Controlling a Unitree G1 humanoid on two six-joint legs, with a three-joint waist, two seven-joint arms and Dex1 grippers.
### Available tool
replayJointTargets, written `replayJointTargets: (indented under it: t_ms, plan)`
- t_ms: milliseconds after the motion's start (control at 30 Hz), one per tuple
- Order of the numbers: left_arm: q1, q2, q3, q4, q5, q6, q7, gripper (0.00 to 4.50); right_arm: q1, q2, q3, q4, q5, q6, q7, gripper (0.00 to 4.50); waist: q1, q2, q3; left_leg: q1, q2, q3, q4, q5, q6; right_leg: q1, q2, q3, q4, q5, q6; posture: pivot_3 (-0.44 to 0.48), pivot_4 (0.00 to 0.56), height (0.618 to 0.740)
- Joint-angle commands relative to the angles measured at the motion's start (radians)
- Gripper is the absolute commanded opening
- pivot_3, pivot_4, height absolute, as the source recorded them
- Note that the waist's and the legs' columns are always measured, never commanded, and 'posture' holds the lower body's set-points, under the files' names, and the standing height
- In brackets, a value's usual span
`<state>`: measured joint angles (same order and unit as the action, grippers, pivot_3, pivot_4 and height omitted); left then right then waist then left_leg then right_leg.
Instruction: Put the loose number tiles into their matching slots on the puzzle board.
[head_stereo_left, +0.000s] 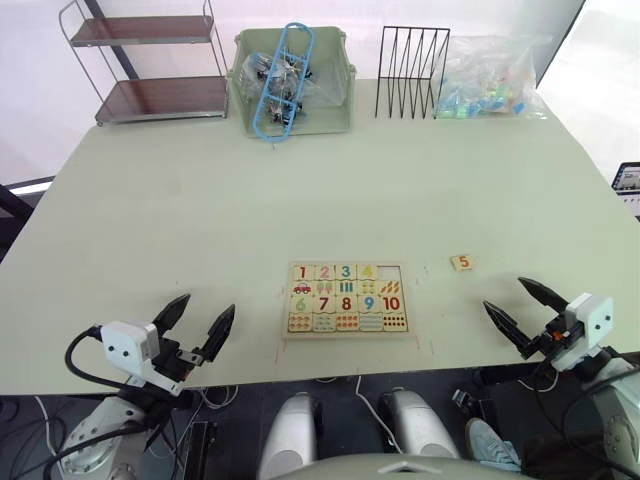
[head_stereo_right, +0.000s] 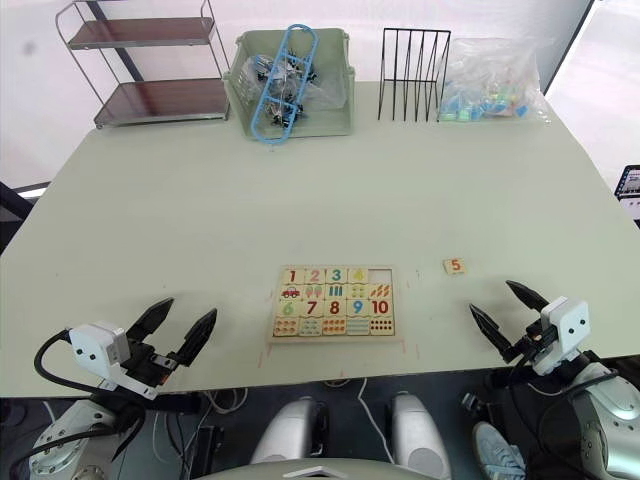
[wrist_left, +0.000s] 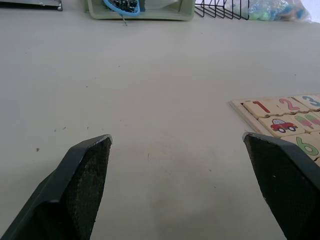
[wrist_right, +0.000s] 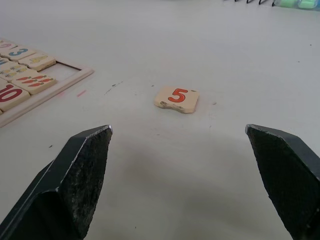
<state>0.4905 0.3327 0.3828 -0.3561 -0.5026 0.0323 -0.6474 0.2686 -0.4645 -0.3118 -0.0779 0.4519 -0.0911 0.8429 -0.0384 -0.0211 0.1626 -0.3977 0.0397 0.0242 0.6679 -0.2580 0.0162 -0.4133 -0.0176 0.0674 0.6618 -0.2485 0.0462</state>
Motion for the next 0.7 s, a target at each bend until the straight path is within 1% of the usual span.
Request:
replayJointTargets:
  t_ms: [33, 267, 367, 433, 500, 633, 700]
  plan:
    - [-0.008, 0.039, 0.026, 0.007, -0.005, -0.037, -0.040, 4.50, -0.001, -0.017, -0.016, -0.023, 0.020, 0.012, 0.003, 4.48, 0.000, 0.000, 0.000, 0.000, 0.000, 0.000, 0.000, 0.000, 0.000, 0.000, 0.000, 0.000, 0.000, 0.000, 0.000, 0.000, 0.150, 0.740]
    - [-0.060, 0.125, 0.030, 0.050, -0.017, -0.054, -0.128, 4.50, -0.053, -0.068, -0.008, 0.006, 0.025, 0.093, 0.016, 4.48, 0.001, 0.000, 0.000, 0.000, 0.000, 0.001, 0.000, 0.000, 0.000, 0.000, 0.000, 0.000, 0.000, 0.000, 0.000, 0.000, 0.150, 0.740]
    - [-0.090, 0.176, 0.036, 0.069, -0.029, -0.064, -0.191, 4.50, -0.095, -0.101, 0.009, 0.011, 0.024, 0.137, 0.037, 4.48, 0.001, 0.000, 0.000, 0.000, 0.000, 0.001, 0.000, 0.000, 0.000, 0.000, 0.000, 0.000, 0.000, 0.000, 0.000, 0.000, 0.150, 0.740]
    - [-0.110, 0.228, 0.039, 0.084, -0.047, -0.067, -0.265, 4.50, -0.140, -0.150, 0.034, 0.026, 0.017, 0.161, 0.091, 4.48, 0.000, 0.000, 0.000, 0.000, 0.000, 0.001, 0.000, 0.000, 0.000, 0.000, 0.000, 0.000, 0.000, 0.001, -0.001, 0.000, 0.150, 0.740]
    - [-0.124, 0.260, 0.041, 0.093, -0.066, -0.062, -0.314, 4.50, -0.178, -0.183, 0.047, 0.045, 0.022, 0.189, 0.121, 4.48, 0.000, 0.000, 0.000, 0.000, 0.000, 0.001, 0.000, 0.000, 0.000, 0.000, 0.000, 0.000, 0.000, 0.002, -0.003, 0.000, 0.150, 0.740]
    - [-0.167, 0.319, 0.052, 0.106, -0.116, -0.035, -0.392, 4.50, -0.286, -0.246, 0.092, 0.096, -0.010, 0.237, 0.158, 4.48, 0.000, 0.000, 0.000, 0.000, 0.000, 0.001, 0.000, 0.000, 0.000, 0.000, 0.000, 0.000, 0.000, 0.002, -0.003, 0.000, 0.150, 0.740]
    - [-0.184, 0.346, 0.054, 0.106, -0.142, -0.023, -0.438, 4.50, -0.329, -0.258, 0.113, 0.108, -0.021, 0.268, 0.153, 4.48, 0.001, 0.000, 0.000, 0.000, 0.000, 0.001, 0.000, 0.000, 0.000, 0.000, 0.000, -0.001, 0.001, 0.002, -0.003, 0.000, 0.150, 0.740]
